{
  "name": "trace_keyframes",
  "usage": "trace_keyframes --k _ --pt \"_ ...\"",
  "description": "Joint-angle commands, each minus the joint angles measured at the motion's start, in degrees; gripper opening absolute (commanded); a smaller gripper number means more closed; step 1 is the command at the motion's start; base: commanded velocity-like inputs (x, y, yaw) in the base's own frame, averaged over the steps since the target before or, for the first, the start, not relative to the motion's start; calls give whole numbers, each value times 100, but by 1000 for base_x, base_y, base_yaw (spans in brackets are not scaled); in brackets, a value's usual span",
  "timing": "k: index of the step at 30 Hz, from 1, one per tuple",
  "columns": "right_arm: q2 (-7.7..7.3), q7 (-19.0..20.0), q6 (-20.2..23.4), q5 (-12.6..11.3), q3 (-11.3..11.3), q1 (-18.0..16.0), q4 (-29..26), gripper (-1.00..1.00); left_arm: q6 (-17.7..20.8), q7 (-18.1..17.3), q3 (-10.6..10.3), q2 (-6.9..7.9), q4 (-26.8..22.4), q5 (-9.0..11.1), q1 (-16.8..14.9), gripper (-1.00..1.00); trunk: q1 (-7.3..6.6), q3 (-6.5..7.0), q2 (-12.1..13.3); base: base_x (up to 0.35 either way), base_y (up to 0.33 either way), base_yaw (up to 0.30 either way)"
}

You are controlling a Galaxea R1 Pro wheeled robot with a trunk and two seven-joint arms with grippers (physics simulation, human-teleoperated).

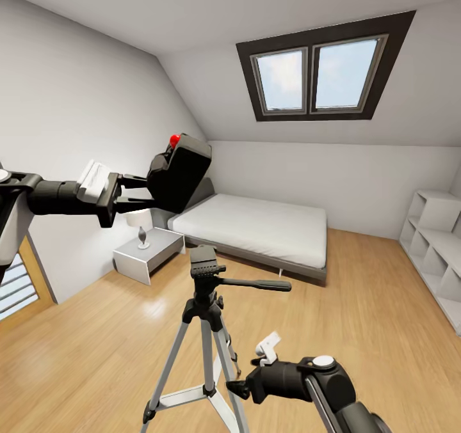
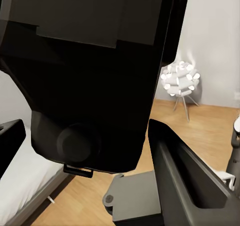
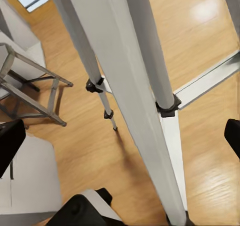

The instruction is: Attach the digital camera to the camera tripod in the bedroom.

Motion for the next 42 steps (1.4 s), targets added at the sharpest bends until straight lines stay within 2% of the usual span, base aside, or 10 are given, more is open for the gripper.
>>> trace_keyframes --k 1,7,20,23,25,30,42 --pt "18 -18 -38 49 23 -3 46 100 40 -12 -10 6 3 31 -5 -100 2 -3 -5 0 0 0" --pt "70 -191 -230 46 84 2 203 100 40 -15 -11 8 -2 32 -3 -100 2 -3 -5 0 0 0" --pt "92 -269 -302 62 118 14 273 100 40 -16 -10 7 -5 32 -2 -100 2 -3 -5 0 0 0" --pt "95 -359 -322 72 207 15 363 100 40 -16 -9 5 -3 32 -2 -100 2 -3 -5 0 0 0" --pt "94 -530 -369 79 378 15 467 100 40 -16 -6 4 0 40 -2 -100 2 -3 -5 0 0 0" --pt "96 -702 -425 79 524 12 562 100 40 -16 -4 0 1 53 -5 -100 2 -3 -5 0 0 0" --pt "98 -829 -533 93 618 -12 683 100 26 -19 5 -6 2 74 -2 -100 2 -3 -5 0 0 0"
